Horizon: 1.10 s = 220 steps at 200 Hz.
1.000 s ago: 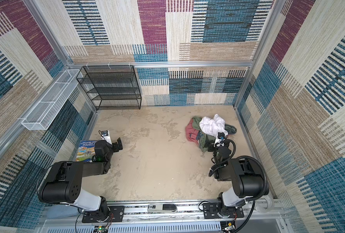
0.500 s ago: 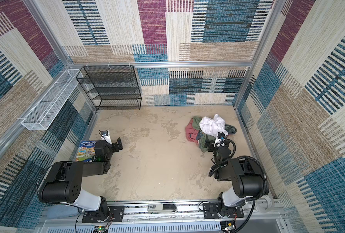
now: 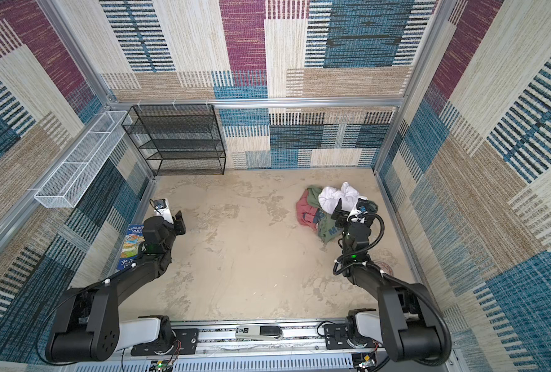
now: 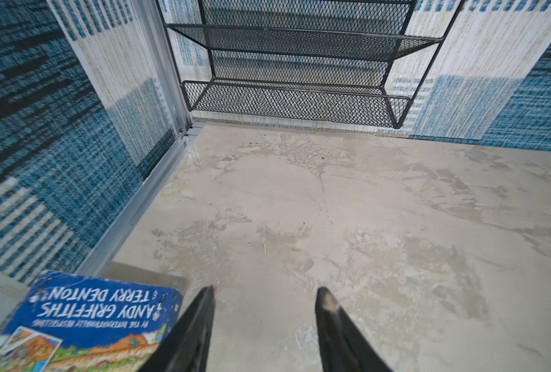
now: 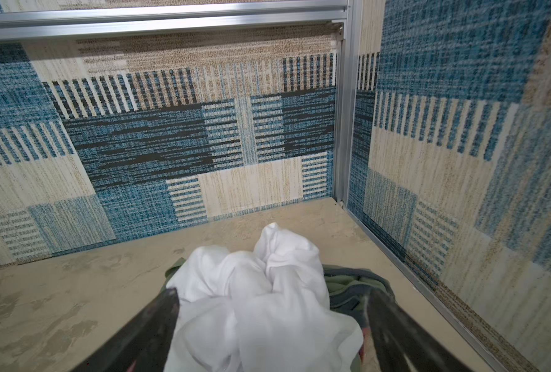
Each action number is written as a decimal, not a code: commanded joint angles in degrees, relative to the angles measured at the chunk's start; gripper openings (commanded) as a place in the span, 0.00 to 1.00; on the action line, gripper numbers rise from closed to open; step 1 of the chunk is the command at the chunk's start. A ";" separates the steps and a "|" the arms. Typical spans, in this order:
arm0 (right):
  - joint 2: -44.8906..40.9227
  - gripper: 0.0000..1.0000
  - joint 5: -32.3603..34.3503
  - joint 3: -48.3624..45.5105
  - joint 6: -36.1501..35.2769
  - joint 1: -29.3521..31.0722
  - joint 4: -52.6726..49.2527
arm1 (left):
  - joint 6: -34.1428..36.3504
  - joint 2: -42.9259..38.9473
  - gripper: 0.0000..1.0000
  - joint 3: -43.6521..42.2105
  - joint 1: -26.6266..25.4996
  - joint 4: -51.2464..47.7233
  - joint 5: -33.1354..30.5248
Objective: Pick out a specific cloth from the pile
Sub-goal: 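Move the right gripper over the pile and lower onto the pink cloth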
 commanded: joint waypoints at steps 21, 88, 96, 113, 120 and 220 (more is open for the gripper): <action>-4.75 0.88 4.70 11.67 3.52 8.08 -29.15 | -1.38 -4.93 0.55 6.05 -3.57 -18.67 0.91; 10.53 0.73 -4.17 31.66 3.18 19.98 -48.22 | -11.97 -3.83 0.54 15.94 -5.46 -34.92 4.27; 12.70 0.71 -4.92 33.03 3.32 20.37 -48.94 | -12.39 -3.86 0.54 16.13 -5.55 -35.11 5.43; 17.07 0.67 -5.45 35.66 4.10 20.75 -50.11 | -12.77 -4.28 0.54 16.15 -5.73 -35.10 6.96; 19.01 0.66 -5.70 36.79 4.23 20.85 -50.68 | -12.54 -4.38 0.54 16.29 -5.73 -35.13 7.22; 41.79 0.62 2.88 53.44 4.23 20.76 -58.42 | -11.29 -4.80 0.54 15.04 -5.73 -33.55 8.63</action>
